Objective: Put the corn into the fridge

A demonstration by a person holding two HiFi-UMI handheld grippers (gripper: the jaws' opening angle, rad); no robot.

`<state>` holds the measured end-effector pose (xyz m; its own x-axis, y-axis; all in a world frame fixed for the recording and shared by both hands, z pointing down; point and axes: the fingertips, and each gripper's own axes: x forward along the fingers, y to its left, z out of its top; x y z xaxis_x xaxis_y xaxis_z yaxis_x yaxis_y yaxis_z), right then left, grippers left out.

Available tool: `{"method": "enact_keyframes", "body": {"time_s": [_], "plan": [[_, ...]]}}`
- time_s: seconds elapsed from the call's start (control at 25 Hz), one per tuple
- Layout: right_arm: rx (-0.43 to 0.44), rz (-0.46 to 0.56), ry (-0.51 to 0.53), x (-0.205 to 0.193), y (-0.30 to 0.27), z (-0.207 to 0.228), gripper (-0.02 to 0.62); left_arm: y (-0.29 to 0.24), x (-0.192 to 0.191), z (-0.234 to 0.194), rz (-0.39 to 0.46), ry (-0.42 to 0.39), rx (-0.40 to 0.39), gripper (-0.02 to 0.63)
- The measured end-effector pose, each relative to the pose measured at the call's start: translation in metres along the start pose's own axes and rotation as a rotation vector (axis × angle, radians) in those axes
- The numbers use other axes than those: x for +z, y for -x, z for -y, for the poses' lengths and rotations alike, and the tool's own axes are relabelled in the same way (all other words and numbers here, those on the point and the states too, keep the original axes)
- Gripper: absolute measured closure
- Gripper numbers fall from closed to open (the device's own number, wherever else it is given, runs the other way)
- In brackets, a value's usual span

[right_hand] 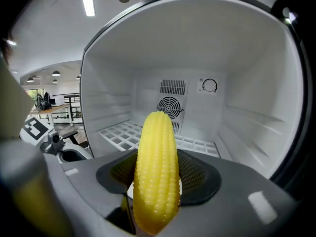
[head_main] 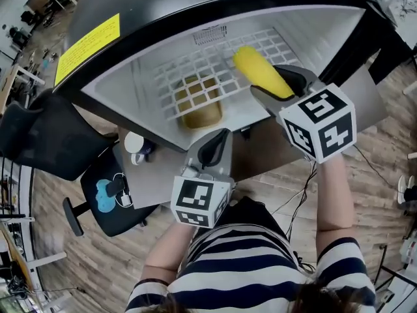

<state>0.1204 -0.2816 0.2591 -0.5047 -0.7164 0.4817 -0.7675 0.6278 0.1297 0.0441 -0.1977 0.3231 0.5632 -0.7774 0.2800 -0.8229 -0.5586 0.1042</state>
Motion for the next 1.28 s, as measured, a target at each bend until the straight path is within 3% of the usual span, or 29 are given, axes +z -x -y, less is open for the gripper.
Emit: {"method": "enact_keyframes", "body": {"time_s": [0.68,1.28], "plan": [[-0.031,-0.097,0.055,0.01,-0.064,0.027,0.35,-0.026,-0.011,-0.009,-0.028,-0.027,-0.044,0.606],[0.039,-0.189,0.166,0.009,-0.088,0.017,0.35,-0.039,-0.017,-0.011,-0.054,-0.032,-0.075,0.606]]}}
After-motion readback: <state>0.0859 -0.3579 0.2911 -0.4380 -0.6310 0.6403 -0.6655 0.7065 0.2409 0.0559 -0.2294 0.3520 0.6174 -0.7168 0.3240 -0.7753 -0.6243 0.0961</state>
